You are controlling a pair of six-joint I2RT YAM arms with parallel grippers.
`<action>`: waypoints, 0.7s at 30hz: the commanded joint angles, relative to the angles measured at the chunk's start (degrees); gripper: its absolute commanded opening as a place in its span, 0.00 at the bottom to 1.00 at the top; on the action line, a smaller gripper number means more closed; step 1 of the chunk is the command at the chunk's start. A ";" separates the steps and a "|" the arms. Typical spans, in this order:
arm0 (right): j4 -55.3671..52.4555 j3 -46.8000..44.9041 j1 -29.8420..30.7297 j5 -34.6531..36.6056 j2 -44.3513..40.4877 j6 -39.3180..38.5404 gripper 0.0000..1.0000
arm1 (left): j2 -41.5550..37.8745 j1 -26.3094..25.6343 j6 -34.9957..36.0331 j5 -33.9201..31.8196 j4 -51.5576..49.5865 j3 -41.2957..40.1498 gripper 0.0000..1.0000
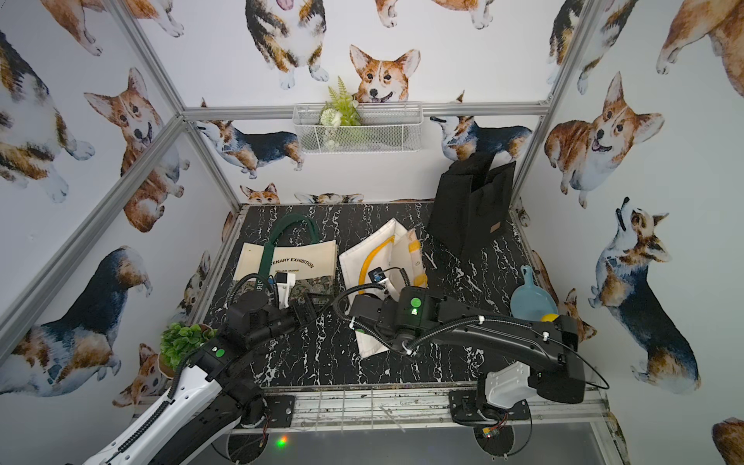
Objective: Put away the canvas bag
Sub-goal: Move the canvas bag to the center of the board.
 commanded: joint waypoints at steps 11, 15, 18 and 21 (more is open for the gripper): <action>-17.69 9.73 7.59 17.58 11.62 6.40 0.00 | -0.36 -0.13 1.07 -0.34 -1.88 0.77 0.99; -23.35 12.70 9.34 19.99 16.12 10.10 0.00 | -0.10 -0.13 1.29 -0.34 -1.79 0.66 0.99; -22.92 12.70 9.57 18.99 17.04 10.54 0.00 | -0.13 -0.14 1.06 -0.32 -1.52 0.29 0.99; -21.09 11.21 9.65 18.06 16.10 10.64 0.00 | -0.44 -0.13 1.05 -0.35 -1.60 0.22 0.99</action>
